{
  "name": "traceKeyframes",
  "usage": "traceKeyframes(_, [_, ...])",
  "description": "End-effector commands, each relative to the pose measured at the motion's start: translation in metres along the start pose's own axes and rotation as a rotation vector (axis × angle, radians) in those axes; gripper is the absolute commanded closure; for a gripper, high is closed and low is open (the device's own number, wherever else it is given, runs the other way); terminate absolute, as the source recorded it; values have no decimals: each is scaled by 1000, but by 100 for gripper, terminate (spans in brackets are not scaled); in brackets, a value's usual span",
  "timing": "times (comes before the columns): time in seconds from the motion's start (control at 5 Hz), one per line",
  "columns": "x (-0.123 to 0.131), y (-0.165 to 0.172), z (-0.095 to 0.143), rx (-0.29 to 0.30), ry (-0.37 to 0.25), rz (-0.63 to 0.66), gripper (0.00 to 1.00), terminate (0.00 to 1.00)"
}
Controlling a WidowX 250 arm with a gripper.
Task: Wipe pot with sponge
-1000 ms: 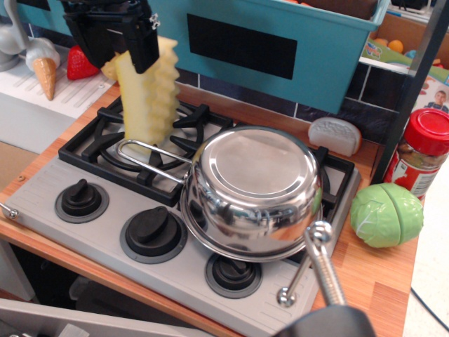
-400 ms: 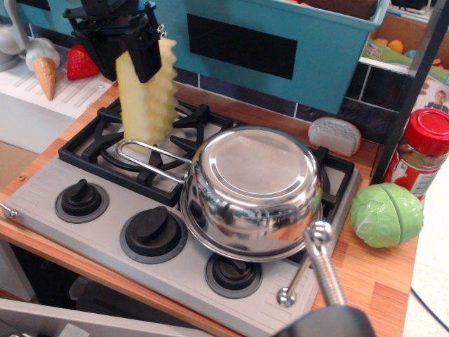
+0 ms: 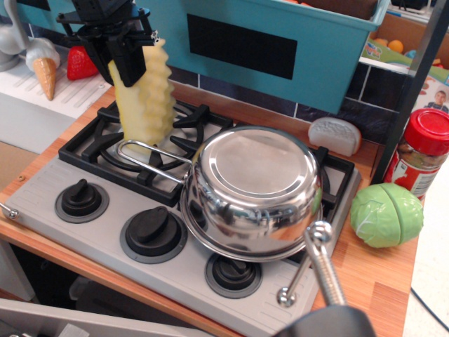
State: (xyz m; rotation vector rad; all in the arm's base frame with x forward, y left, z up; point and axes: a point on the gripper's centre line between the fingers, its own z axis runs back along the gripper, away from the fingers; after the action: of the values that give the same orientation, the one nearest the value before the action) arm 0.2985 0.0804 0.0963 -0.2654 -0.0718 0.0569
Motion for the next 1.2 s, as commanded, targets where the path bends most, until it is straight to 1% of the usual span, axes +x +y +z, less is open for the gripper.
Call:
traceKeyframes(0.0, [-6, -37, 49, 1, -92, -74, 100, 0])
traceKeyframes(0.2, [-17, -63, 77, -27, -118, -124, 100, 0])
traceKeyframes(0.4, [-29, -86, 88, -27, -114, -167, 100, 0])
traceKeyframes(0.6, [-42, -106, 82, 60, -71, -232, 100, 0])
traceKeyframes(0.8, [-45, -119, 53, 124, -60, -253, 100, 0])
traceKeyframes(1.0, [-54, -133, 37, 138, -31, -272, 100, 0])
